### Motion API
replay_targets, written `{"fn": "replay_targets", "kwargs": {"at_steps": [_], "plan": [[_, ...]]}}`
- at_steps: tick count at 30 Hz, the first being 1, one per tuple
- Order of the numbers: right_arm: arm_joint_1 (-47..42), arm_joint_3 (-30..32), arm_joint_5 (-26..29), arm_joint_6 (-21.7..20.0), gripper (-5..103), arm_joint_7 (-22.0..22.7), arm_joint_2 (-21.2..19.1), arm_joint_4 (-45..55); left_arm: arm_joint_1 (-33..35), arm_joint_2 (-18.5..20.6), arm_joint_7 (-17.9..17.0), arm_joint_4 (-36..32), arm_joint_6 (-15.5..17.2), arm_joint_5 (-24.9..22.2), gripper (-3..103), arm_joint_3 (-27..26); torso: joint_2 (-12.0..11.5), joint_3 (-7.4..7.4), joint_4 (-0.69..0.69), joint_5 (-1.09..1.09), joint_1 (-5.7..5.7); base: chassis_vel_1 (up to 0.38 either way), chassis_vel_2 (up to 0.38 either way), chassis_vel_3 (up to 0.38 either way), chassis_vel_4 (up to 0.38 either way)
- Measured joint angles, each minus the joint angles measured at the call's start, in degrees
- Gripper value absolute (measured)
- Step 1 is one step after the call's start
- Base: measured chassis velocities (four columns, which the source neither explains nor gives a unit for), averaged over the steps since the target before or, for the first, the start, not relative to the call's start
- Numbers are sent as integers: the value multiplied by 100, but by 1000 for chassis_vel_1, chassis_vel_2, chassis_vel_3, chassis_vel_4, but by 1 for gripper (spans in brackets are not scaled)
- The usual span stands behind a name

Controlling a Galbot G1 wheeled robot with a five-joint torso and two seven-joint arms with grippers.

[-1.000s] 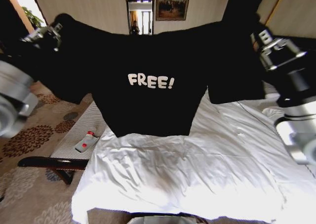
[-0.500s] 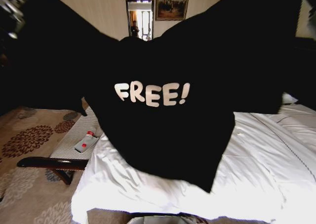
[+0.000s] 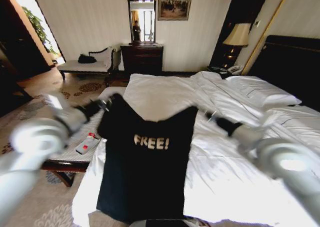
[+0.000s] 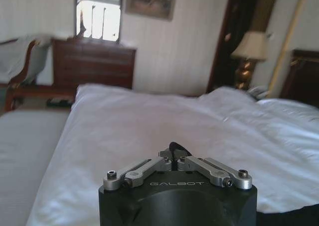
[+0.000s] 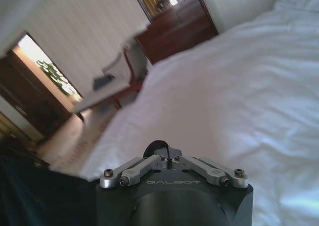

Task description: Fold the clothes on the bed.

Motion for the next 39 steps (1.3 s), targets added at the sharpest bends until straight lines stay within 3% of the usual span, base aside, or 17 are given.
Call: {"fn": "replay_targets", "kwargs": {"at_steps": [1, 2, 3, 5, 8, 10, 15, 20, 24, 39], "plan": [[51, -174, -186, 22, 0, -48, 79, -129, -41, -83, 0, 128, -17, 104, 1, 117, 0, 0, 0, -1, 0, 0, 0, 0, 0], [225, -594, -605, 87, 0, -185, 278, -523, -191, -402, 39, 587, -92, 486, 1, 506, -1, 2, 1, -1, 1, 0, 0, 0, 0], [225, -594, -605, 87, 0, -185, 278, -523, -191, -402, 39, 587, -92, 486, 1, 506, -1, 2, 1, -1, 1, 0, 0, 0, 0], [490, -990, -963, 182, 0, -349, 502, -1066, -335, -824, 126, 1182, -228, 965, 1, 810, -1, 2, -2, -1, 1, 0, 0, 0, 0], [660, -1152, -1145, 267, 0, -463, 608, -1415, -405, -1043, 167, 1539, -313, 1144, 1, 898, -1, 2, -1, 0, 2, 0, 0, 0, 0], [997, -1344, -1397, 470, 0, -657, 705, -2026, -513, -1379, 223, 2117, -541, 1392, 1, 938, -1, 1, 0, 2, 1, 0, 0, 0, 0], [1630, -1640, -1632, 713, 0, -863, 769, -2709, -587, -1817, 259, 2593, -798, 1524, 1, 810, 0, 1, 0, 0, 0, 0, 0, 0, 0], [2141, -1900, -1696, 782, 0, -919, 872, -3151, -631, -2075, 296, 2889, -988, 1634, 1, 721, 0, 1, -1, 1, 0, 0, 0, 0, 0], [2846, -2328, -2006, 867, 0, -972, 1190, -4033, -788, -2473, 408, 3479, -1191, 1932, 1, 614, 0, 0, 2, 0, 0, 0, 0, 0, 0], [3326, -2533, -2812, 1121, 0, -1312, 1643, -5320, -1279, -2981, 737, 4939, -1460, 2365, 1, 519, 1, 0, -1, -1, 0, 0, 0, 0, 0]]}}
